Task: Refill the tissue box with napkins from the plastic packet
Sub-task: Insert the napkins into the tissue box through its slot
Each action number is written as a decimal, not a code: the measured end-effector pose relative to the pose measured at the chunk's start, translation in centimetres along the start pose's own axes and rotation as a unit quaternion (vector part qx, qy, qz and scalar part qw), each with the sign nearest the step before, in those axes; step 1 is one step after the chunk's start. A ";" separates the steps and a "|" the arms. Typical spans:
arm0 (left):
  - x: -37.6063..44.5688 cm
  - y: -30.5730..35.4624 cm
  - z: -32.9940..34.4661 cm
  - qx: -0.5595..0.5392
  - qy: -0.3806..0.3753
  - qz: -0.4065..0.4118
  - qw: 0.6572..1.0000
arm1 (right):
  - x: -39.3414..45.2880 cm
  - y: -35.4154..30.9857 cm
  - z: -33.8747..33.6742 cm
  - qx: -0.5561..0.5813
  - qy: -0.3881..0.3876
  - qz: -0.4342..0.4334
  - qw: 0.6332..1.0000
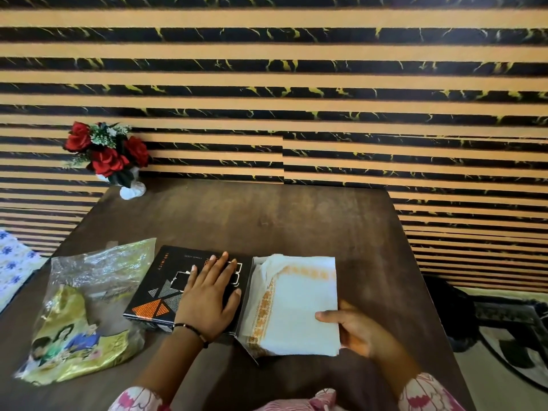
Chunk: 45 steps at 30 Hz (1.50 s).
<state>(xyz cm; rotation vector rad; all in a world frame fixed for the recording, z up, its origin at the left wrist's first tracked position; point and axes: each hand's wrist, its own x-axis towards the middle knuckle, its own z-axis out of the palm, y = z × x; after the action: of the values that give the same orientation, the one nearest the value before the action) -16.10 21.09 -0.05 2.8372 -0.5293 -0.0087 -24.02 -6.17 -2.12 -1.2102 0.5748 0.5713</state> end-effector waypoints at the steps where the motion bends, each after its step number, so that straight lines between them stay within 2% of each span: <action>1: 0.0 0.0 0.0 0.000 0.000 0.000 1.000 | 0.0 -0.2 0.1 -0.009 -0.003 -0.008 1.000; 7: -0.2 0.0 -0.1 0.005 -0.008 -0.003 1.000 | 0.7 -0.7 0.6 -0.014 0.055 -0.018 0.998; 11: -0.2 0.0 -0.1 -0.004 -0.006 -0.001 1.000 | 1.0 -0.7 1.3 0.029 0.062 -0.048 0.997; 16: -0.1 0.1 -0.2 -0.011 -0.007 0.003 1.000 | 1.2 -0.3 1.8 0.091 0.057 -0.039 0.993; 21: -0.2 -0.1 -0.1 -0.016 -0.001 0.006 1.000 | 0.5 0.3 2.2 0.058 0.059 -0.107 0.991; 28: -0.2 -0.2 0.1 -0.013 -0.001 0.006 1.000 | 0.1 -0.1 3.2 0.005 0.038 -0.100 0.994; 29: -0.1 -0.2 0.1 -0.013 -0.001 0.005 1.000 | 0.7 0.1 3.6 -0.010 0.068 -0.101 0.993; 31: -0.1 -0.2 0.1 -0.020 0.002 0.003 1.000 | 0.8 1.2 3.2 -0.031 0.185 -0.109 0.976; 32: -0.1 -0.2 0.1 -0.023 0.002 0.002 1.000 | 0.6 0.9 3.1 -0.019 0.207 -0.105 0.973; 33: -0.1 -0.2 0.1 -0.023 0.001 0.003 1.000 | -0.1 0.4 3.5 0.003 0.200 -0.121 0.972; 36: -0.1 -0.2 0.0 -0.020 -0.004 0.006 1.000 | -0.2 -0.8 3.5 0.063 0.065 -0.097 0.991; 39: -0.2 -0.1 -0.1 -0.023 -0.001 0.005 1.000 | 0.6 -1.5 2.7 0.115 0.046 -0.026 0.992; 41: -0.3 -0.1 -0.1 -0.017 -0.002 0.006 1.000 | 1.3 -1.7 2.8 0.118 0.061 0.006 0.991; 45: -0.3 -0.2 0.0 -0.011 -0.005 0.006 1.000 | 2.6 -1.3 2.6 0.141 0.075 0.025 0.987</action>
<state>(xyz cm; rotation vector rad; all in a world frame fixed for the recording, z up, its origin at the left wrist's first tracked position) -16.32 21.42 -0.08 2.8135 -0.5449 -0.0261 -20.93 -3.71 -2.34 -0.9764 0.7873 0.4259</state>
